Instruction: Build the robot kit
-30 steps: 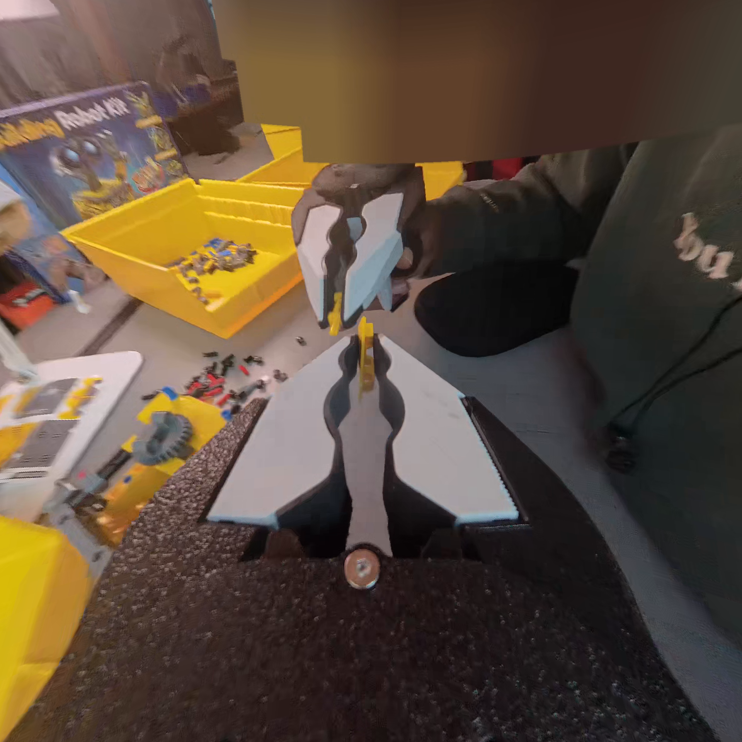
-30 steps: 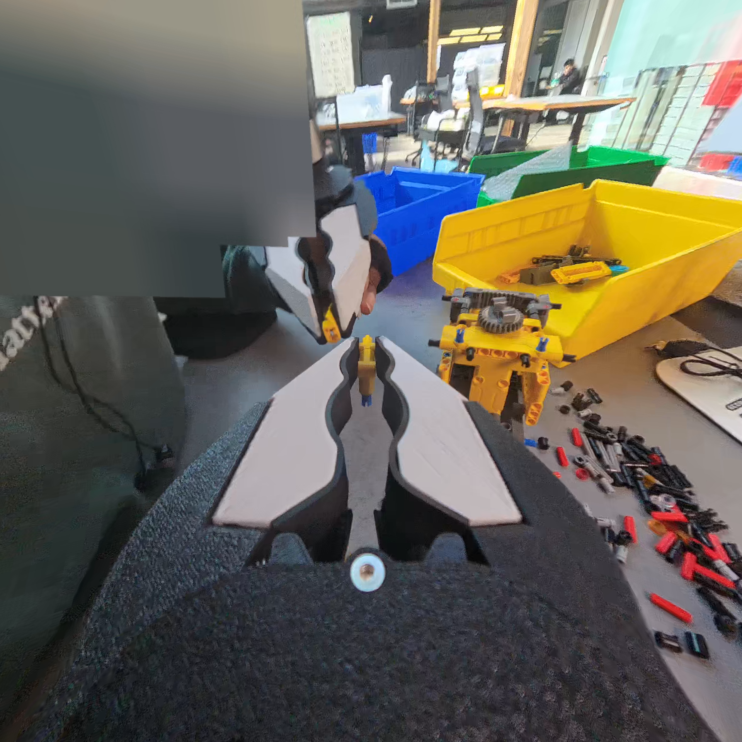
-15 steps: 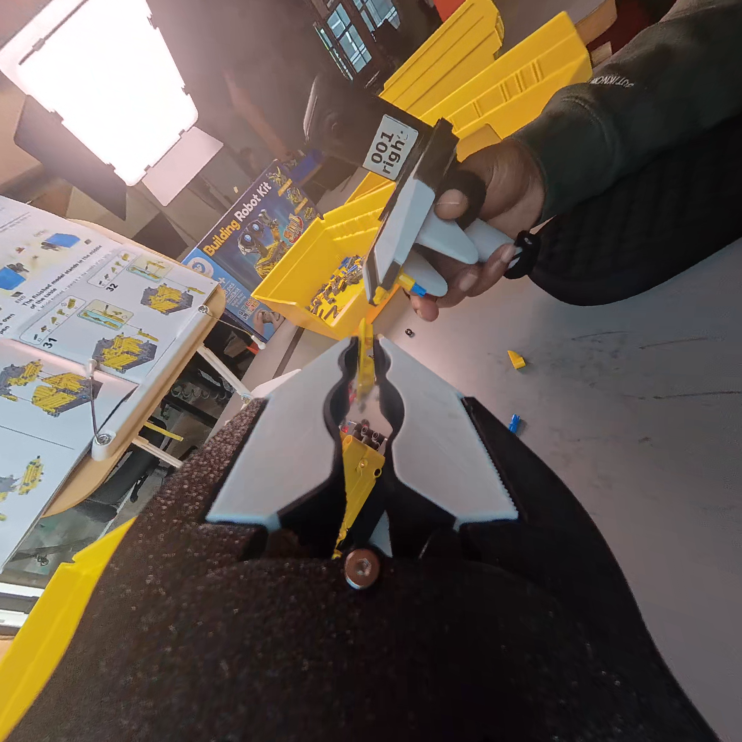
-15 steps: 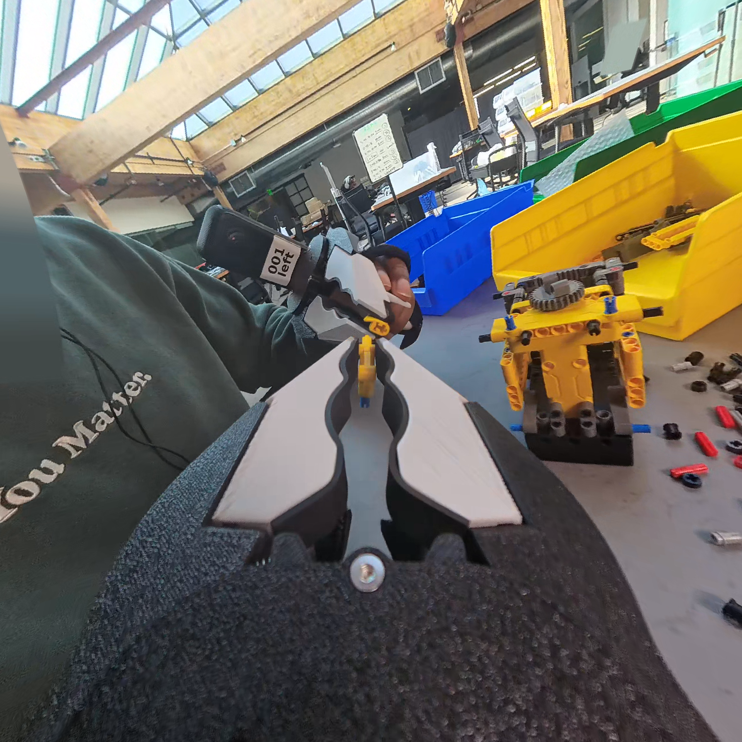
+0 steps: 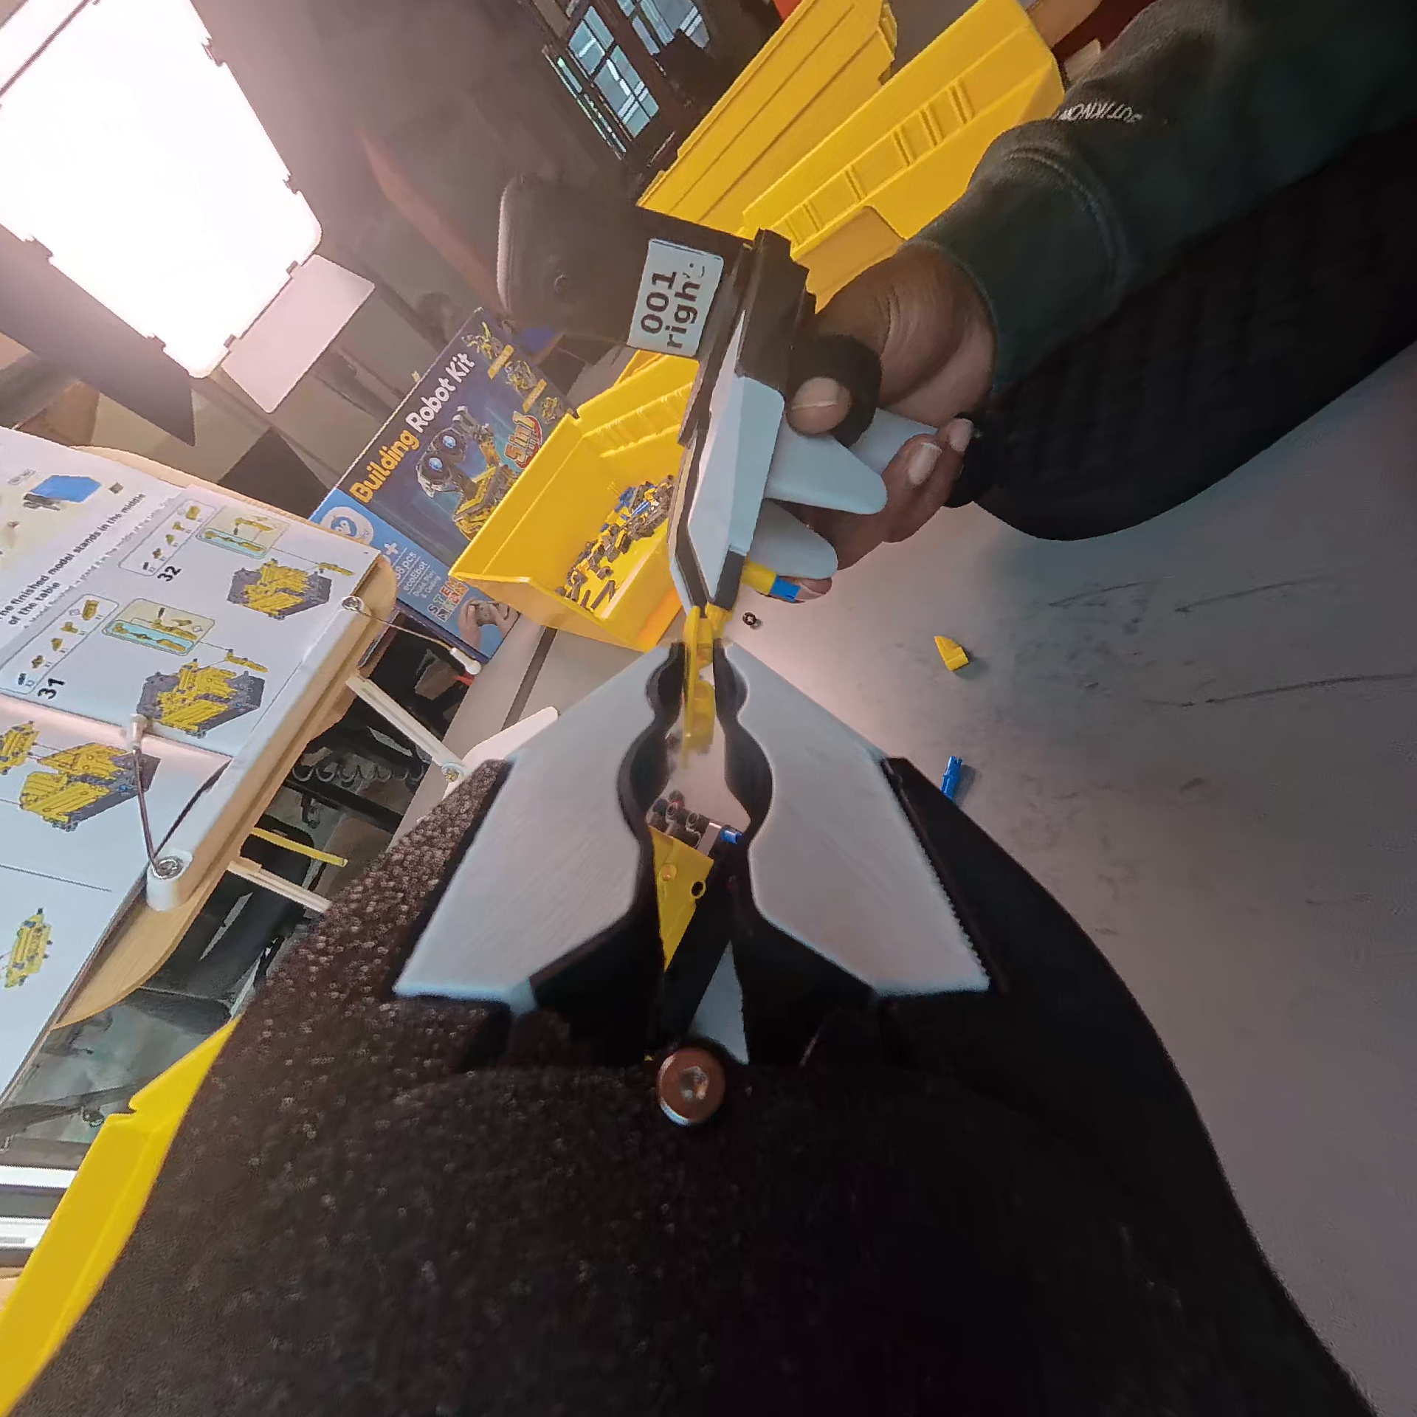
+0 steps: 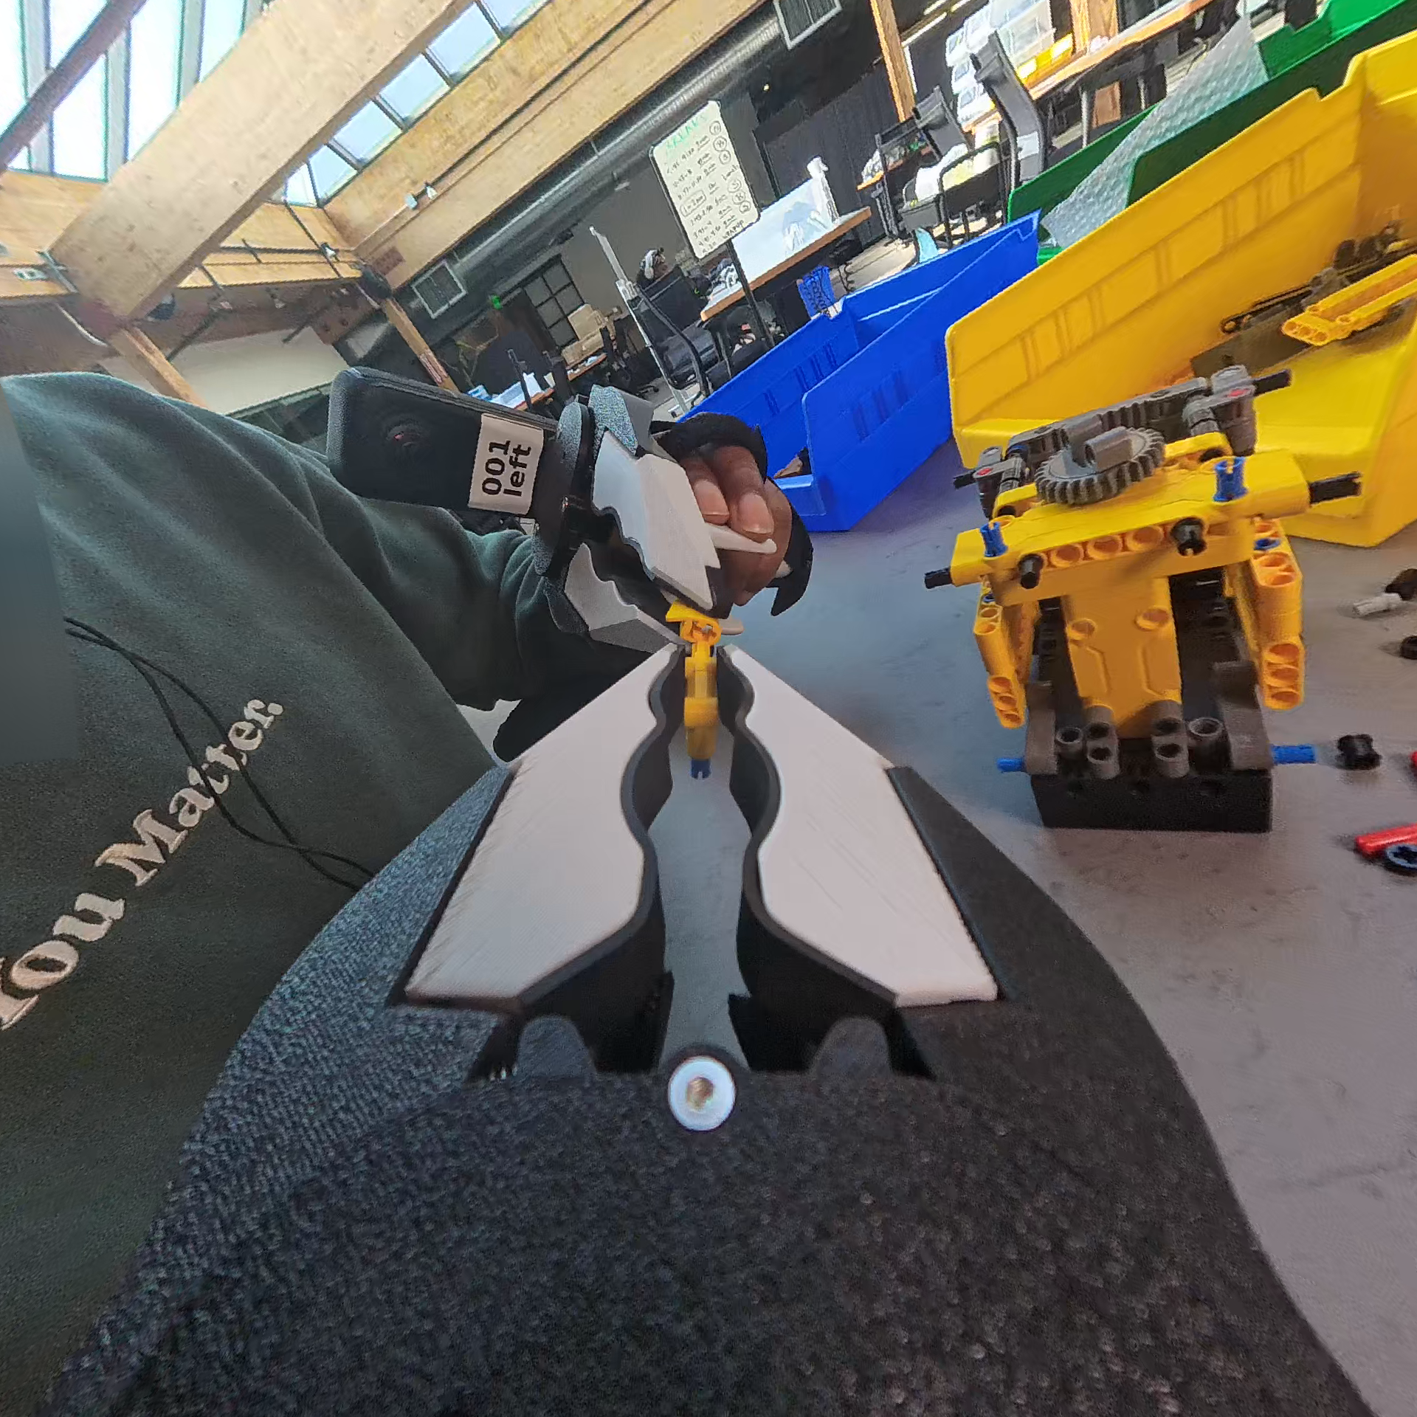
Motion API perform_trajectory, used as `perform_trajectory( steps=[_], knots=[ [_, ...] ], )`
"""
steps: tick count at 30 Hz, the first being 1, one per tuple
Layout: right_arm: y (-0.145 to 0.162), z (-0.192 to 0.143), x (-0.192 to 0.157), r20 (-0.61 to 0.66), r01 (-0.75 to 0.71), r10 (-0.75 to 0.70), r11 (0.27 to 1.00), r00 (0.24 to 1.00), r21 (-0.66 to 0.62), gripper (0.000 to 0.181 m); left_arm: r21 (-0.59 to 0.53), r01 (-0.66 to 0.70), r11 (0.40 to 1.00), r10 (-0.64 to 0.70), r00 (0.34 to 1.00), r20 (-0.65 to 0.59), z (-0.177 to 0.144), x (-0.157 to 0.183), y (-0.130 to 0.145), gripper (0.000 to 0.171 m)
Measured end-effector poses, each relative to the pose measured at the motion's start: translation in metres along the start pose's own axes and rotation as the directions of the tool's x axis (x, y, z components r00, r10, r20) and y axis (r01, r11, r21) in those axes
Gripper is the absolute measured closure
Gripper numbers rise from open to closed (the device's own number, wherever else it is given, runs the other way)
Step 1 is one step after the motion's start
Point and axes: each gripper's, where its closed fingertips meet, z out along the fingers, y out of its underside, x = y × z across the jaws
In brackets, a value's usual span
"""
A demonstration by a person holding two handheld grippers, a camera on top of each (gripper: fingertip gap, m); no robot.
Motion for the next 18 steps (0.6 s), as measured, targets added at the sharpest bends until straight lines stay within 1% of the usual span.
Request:
perform_trajectory(
  steps=[9, 14, 18],
  knots=[
    [0.005, -0.001, 0.003, 0.018, -0.068, 0.068, 0.997, 0.998, -0.022, 0.175, -0.035, -0.033, 0.999, 0.031, 0.998, -0.05, 0.001, 0.008, 0.004, 0.165],
    [0.011, 0.0, 0.004, 0.008, -0.083, 0.084, 0.994, 0.996, -0.064, 0.175, -0.055, -0.067, 0.996, 0.063, 0.996, -0.069, 0.002, 0.013, 0.007, 0.165],
    [0.016, 0.0, 0.003, 0.012, -0.093, 0.094, 0.991, 0.995, -0.095, 0.175, -0.054, -0.062, 0.997, 0.057, 0.994, -0.096, 0.002, 0.018, 0.008, 0.165]
  ],
)
